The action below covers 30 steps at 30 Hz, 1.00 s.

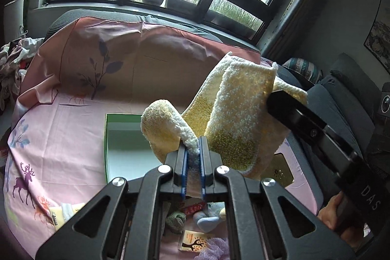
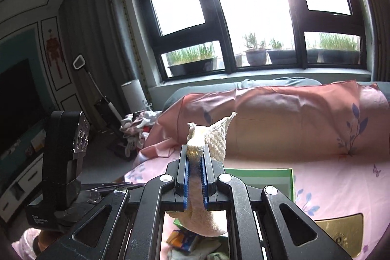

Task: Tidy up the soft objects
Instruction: 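Carry the towel over the green box with the right gripper, then lower the towel into the green box and open the right gripper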

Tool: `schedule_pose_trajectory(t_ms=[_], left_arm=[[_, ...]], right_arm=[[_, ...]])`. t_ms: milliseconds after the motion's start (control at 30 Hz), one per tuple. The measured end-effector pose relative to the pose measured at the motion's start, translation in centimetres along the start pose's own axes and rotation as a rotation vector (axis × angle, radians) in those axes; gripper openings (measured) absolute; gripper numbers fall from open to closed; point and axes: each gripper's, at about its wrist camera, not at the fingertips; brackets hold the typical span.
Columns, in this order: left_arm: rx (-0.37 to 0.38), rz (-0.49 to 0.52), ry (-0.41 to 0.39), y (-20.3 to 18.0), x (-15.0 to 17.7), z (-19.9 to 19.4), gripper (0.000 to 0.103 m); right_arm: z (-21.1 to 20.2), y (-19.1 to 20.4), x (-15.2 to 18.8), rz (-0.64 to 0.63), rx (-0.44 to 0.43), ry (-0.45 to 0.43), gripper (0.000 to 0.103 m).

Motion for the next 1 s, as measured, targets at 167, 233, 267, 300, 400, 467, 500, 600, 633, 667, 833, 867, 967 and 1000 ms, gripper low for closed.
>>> schedule_pose_trajectory(t_ms=[167,233,267,300,400,467,500,600,633,667,833,867,967,1000], left_arm=[[-0.100,-0.068,0.046,4.6,-0.7,4.9,0.007],[-0.128,-0.105,0.085,6.6,-0.1,7.0,0.007],[-0.145,-0.119,0.108,7.5,0.2,7.9,0.007],[-0.155,-0.133,0.136,8.1,0.7,8.9,0.006],[-0.203,-0.169,0.198,9.8,1.7,11.0,0.012],[-0.229,-0.168,0.214,10.4,2.1,11.6,0.027],[-0.242,-0.164,0.217,10.4,2.3,11.7,0.047],[-0.253,-0.144,0.200,9.7,2.5,11.2,0.076],[-0.251,-0.132,0.196,9.3,2.5,11.0,0.076],[-0.254,-0.121,0.197,9.0,2.5,10.8,0.077],[-0.291,-0.043,0.164,6.7,3.7,8.6,0.090],[-0.296,-0.036,0.154,6.3,4.1,8.0,0.090],[-0.305,-0.034,0.140,5.4,5.3,6.3,0.092],[-0.318,-0.030,0.135,5.2,5.7,5.7,0.101]], right_arm=[[6.2,-1.9,1.1,-0.003,0.071,0.117,0.009],[9.0,-2.6,2.4,-0.007,0.095,0.179,0.009],[10.2,-3.0,3.2,-0.008,0.110,0.208,0.009],[11.3,-3.5,3.8,-0.006,0.122,0.242,0.009],[14.0,-5.0,5.8,0.024,0.132,0.331,0.010],[14.9,-5.9,6.8,0.043,0.169,0.369,0.020],[14.9,-6.3,7.2,0.057,0.184,0.376,0.035],[14.3,-7.4,7.8,0.104,0.179,0.370,0.061],[13.8,-7.5,7.8,0.102,0.181,0.367,0.062],[13.3,-7.5,7.9,0.093,0.185,0.364,0.062],[10.2,-6.8,8.1,0.040,0.187,0.344,0.066],[9.4,-6.6,8.3,0.034,0.189,0.337,0.073],[6.6,-6.1,9.0,0.022,0.196,0.309,0.083],[5.8,-6.0,9.2,0.019,0.194,0.304,0.083]])
Point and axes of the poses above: each gripper's, at about its wrist camera, not at the fingertips, and z roughly the way its jaws point, y to its left, x to its underside, and after that the axes turned 14 degrees about x, right-handed
